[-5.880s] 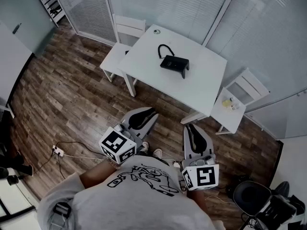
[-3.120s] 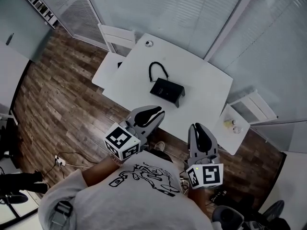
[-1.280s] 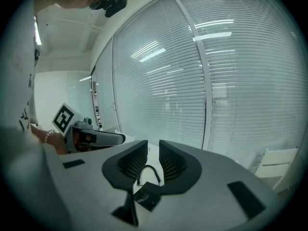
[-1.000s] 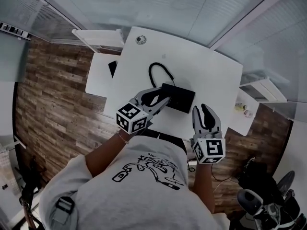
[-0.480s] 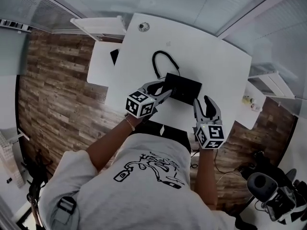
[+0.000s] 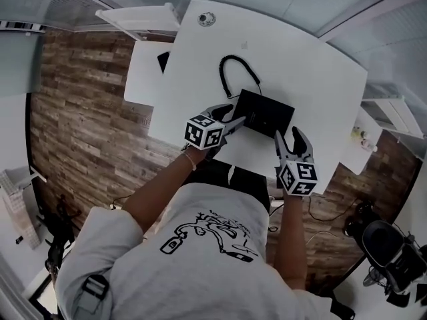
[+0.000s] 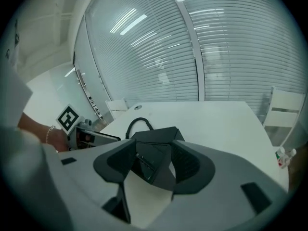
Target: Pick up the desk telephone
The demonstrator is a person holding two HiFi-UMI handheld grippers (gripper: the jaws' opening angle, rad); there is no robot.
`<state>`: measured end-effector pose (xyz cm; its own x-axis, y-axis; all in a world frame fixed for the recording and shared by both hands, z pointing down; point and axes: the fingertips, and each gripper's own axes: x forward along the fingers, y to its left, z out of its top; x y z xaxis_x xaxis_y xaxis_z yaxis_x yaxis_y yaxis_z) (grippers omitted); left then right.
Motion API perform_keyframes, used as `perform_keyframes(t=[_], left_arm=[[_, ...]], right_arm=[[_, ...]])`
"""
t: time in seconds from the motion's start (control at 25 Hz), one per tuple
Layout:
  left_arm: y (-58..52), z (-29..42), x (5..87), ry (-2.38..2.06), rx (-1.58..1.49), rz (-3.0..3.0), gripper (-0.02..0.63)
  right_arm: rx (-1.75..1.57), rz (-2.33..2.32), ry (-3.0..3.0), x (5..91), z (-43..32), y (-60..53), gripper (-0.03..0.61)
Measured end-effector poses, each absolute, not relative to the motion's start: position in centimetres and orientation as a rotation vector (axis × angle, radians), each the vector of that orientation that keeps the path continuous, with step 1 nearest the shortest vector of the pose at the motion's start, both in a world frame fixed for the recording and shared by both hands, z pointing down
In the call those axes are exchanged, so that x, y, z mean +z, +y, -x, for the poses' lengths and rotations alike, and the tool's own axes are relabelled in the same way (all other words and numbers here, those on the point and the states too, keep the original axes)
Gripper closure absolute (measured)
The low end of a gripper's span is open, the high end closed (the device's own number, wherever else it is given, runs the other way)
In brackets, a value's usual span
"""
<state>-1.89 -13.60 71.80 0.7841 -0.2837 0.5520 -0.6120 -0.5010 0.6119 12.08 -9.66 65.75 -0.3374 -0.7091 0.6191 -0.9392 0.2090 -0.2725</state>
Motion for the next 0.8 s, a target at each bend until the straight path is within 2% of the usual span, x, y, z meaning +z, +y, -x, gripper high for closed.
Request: perform_keyframes(t=[0.2,0.8], left_arm=[[-13.4,1.7,73.9,-0.637,0.482,-2.057,0.345],[-13.9,0.2,75.1,-0.572,0.453,-2.019,0.342]], right_arm=[[0.963,-1.559,-2.105,68.1,-12.2,-9.7,0.369],[1.121,-1.542,-2.083,70.6,-11.7,-10.0,0.356]])
